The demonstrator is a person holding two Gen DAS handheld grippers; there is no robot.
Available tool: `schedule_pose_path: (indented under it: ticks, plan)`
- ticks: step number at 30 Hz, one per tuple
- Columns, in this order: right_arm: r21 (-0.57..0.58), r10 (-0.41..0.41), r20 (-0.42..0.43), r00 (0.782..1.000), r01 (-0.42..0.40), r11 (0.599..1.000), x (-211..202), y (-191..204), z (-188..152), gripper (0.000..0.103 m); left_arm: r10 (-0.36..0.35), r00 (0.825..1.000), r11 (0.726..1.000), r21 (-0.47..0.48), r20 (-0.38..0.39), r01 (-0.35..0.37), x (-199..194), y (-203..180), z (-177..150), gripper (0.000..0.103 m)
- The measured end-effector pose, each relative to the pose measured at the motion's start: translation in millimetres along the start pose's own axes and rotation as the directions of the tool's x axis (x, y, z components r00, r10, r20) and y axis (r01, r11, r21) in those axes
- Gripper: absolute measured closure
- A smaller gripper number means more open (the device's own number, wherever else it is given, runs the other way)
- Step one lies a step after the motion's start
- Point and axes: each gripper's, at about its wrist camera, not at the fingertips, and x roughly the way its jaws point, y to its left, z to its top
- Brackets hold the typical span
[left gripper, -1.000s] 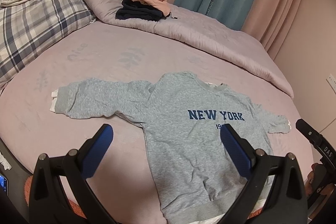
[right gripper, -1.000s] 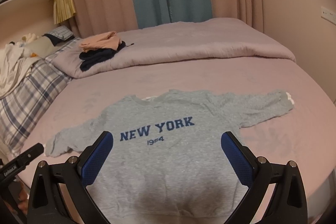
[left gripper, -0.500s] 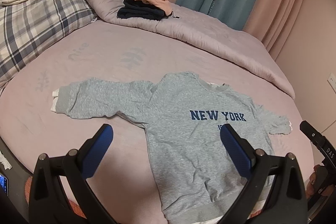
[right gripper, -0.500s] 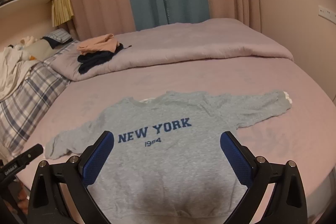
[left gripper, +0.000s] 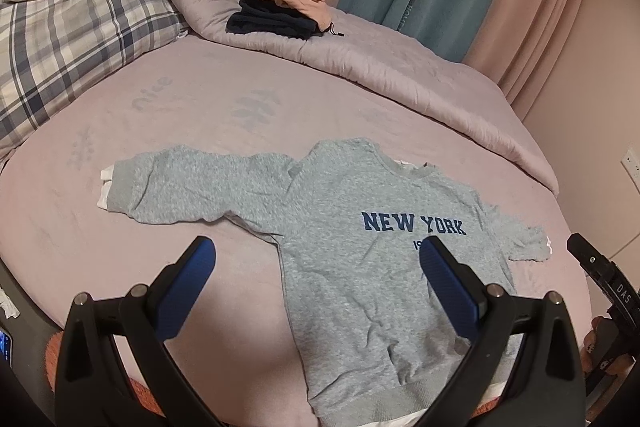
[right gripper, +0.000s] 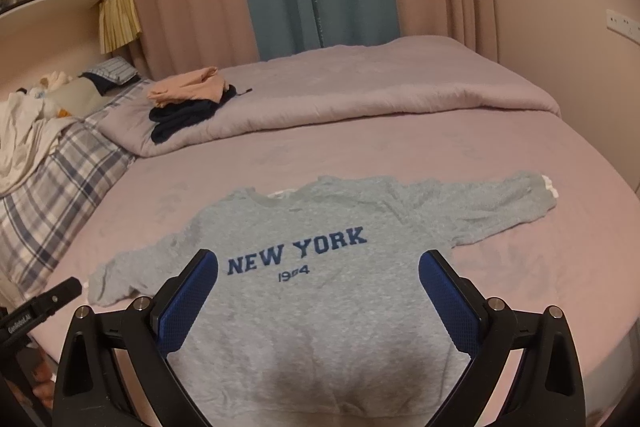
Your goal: Fold small clothes
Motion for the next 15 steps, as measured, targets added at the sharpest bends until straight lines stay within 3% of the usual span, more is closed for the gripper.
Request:
schedule_pose_path:
  ticks: [15]
  plan:
    - [0.027, 0.002, 0.017, 1.000, -0.002, 1.000, -4.1, -3.4, 1.9, 0.002, 0.008, 1.000, 1.000, -0.012, -0.004, -0.008, 1.9, 2.1, 1.7, 0.001]
